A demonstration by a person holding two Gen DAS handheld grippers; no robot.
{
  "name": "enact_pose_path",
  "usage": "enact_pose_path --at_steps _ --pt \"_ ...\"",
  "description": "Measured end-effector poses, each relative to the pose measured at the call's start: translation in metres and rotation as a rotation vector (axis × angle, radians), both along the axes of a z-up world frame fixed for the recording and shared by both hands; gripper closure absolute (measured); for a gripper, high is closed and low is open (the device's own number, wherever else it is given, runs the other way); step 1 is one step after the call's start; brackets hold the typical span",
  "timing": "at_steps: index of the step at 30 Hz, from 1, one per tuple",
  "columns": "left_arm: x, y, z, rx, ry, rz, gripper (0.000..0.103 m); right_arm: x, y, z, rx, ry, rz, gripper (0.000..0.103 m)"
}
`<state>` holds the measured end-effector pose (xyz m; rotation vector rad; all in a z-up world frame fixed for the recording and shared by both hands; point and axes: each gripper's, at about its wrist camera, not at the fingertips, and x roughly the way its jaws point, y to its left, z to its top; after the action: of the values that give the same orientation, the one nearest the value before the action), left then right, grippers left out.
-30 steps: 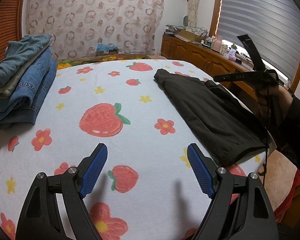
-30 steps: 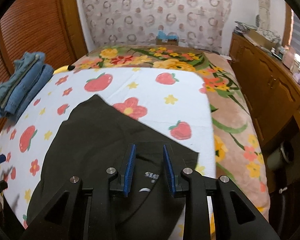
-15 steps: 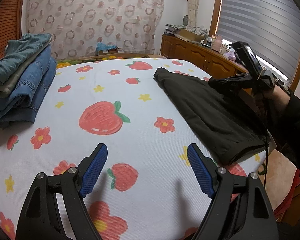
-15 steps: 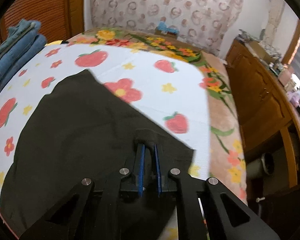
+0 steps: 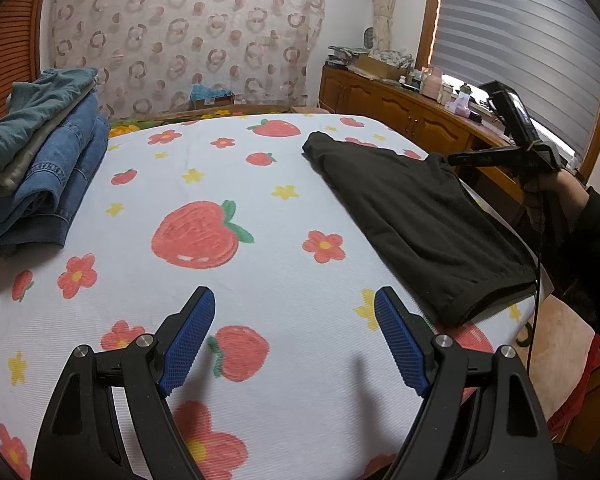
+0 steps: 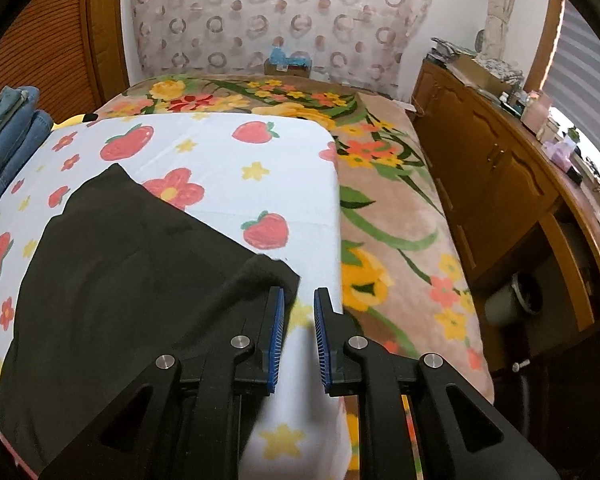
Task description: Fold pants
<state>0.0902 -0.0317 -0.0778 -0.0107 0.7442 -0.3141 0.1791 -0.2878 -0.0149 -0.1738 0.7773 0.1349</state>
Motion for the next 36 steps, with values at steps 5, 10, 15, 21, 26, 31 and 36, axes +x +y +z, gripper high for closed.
enact_pose_path --at_steps 5,10,15,21,26,31,36 --pt "-0.001 -0.005 0.001 0.004 -0.001 -0.011 0.02 -0.024 -0.005 0.006 0.042 -0.018 0.015 0.087" --pt "-0.001 -0.013 0.0 0.006 0.004 -0.031 0.02 -0.071 -0.006 0.004 0.096 -0.047 0.05 0.087" --pt "-0.002 -0.028 0.002 0.014 0.003 -0.066 0.02 -0.115 -0.006 -0.006 0.128 -0.062 0.07 0.075" --pt "-0.001 -0.049 0.004 0.019 0.007 -0.112 0.02 -0.155 -0.006 -0.02 0.159 -0.059 0.09 0.074" --pt "0.0 -0.069 0.004 0.026 0.013 -0.155 0.02 -0.172 -0.006 -0.026 0.19 -0.046 0.099 0.075" --pt "0.0 -0.082 -0.003 0.045 0.027 -0.177 0.02 -0.178 -0.007 -0.028 0.215 -0.025 0.099 0.075" --pt "-0.001 -0.084 -0.007 0.055 0.041 -0.176 0.02 -0.176 -0.012 -0.029 0.239 -0.023 0.091 0.075"
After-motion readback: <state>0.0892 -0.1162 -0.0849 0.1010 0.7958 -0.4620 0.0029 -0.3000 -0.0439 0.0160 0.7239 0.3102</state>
